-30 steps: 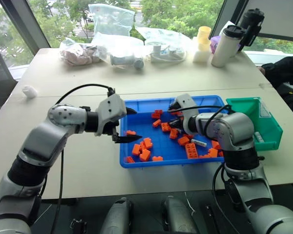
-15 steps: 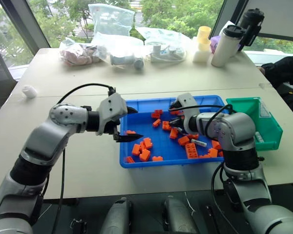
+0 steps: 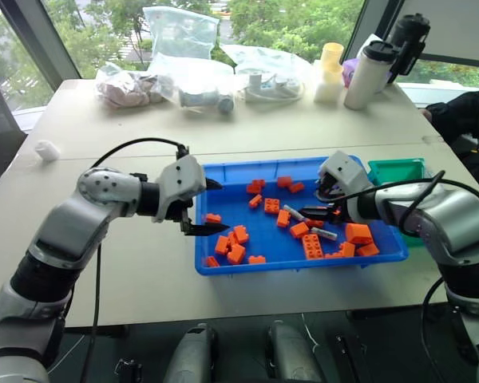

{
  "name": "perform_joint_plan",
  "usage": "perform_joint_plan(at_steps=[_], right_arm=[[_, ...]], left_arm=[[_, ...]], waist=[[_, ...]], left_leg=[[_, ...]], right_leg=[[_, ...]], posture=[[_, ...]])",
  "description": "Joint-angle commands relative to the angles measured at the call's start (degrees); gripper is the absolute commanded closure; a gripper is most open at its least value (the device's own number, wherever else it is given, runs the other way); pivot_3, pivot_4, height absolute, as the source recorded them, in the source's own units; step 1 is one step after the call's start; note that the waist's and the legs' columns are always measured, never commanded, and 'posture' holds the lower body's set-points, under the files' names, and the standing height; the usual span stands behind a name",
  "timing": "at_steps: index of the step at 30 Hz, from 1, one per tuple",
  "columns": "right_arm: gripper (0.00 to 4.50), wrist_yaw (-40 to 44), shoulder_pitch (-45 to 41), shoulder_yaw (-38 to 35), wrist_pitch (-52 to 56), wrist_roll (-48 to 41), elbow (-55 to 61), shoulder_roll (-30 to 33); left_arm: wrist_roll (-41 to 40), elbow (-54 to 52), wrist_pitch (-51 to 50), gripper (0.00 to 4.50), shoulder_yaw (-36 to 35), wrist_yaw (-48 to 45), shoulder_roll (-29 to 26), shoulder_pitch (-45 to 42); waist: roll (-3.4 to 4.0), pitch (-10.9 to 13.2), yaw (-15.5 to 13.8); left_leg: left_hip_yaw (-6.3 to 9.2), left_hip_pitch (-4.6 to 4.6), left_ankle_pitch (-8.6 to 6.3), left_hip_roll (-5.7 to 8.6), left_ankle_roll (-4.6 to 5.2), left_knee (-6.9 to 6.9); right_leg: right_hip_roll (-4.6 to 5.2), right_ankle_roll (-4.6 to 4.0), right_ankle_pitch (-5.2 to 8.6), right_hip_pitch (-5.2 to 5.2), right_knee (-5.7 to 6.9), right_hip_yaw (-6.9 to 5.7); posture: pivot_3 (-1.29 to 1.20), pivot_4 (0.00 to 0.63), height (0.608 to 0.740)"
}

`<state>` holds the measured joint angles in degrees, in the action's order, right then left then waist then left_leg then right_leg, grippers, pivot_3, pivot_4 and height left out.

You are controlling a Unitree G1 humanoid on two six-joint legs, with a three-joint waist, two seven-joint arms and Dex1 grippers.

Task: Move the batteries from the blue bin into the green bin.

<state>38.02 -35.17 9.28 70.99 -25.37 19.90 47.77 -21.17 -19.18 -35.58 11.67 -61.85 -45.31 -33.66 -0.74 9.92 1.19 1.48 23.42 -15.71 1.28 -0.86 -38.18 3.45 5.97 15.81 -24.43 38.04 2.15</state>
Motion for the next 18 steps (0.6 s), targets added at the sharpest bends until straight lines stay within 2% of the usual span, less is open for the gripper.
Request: perform_joint_plan(at_steps=[1, 13, 18], right_arm=[[1.11, 3.03, -0.9, 2.56, -5.62, 1.5, -0.09, 0.88], [1.11, 7.85, -2.65, 11.27, -15.89, 9.38, -8.74, 0.03], [1.11, 10.02, -3.28, 11.9, -17.54, 10.99, -12.75, -0.54]], left_arm=[[0.55, -1.18, 0.91, 0.0, -0.13, -0.3, -0.11, -0.89], [0.46, -1.73, 0.31, 0.0, -0.8, 0.24, -0.02, -0.47], [0.04, -2.43, -0.17, 0.0, -1.33, 0.77, -0.17, 0.04]], waist=[[0.0, 0.0, 0.02], [-0.01, 0.0, -0.38], [-0.01, 0.0, -0.38]], left_leg=[[0.01, 0.0, 0.0, -0.04, 0.0, 0.0], [0.01, 0.02, 0.0, -0.01, 0.0, -0.02], [0.01, 0.02, 0.0, -0.01, 0.0, -0.02]], right_leg=[[-0.04, 0.0, 0.0, 0.0, 0.0, 0.0], [0.01, 0.0, 0.0, 0.0, -0.01, 0.0], [0.0, 0.0, 0.0, 0.0, 0.0, 0.0]], posture=[[0.0, 0.15, 0.74], [0.0, 0.15, 0.74], [0.0, 0.15, 0.74]])
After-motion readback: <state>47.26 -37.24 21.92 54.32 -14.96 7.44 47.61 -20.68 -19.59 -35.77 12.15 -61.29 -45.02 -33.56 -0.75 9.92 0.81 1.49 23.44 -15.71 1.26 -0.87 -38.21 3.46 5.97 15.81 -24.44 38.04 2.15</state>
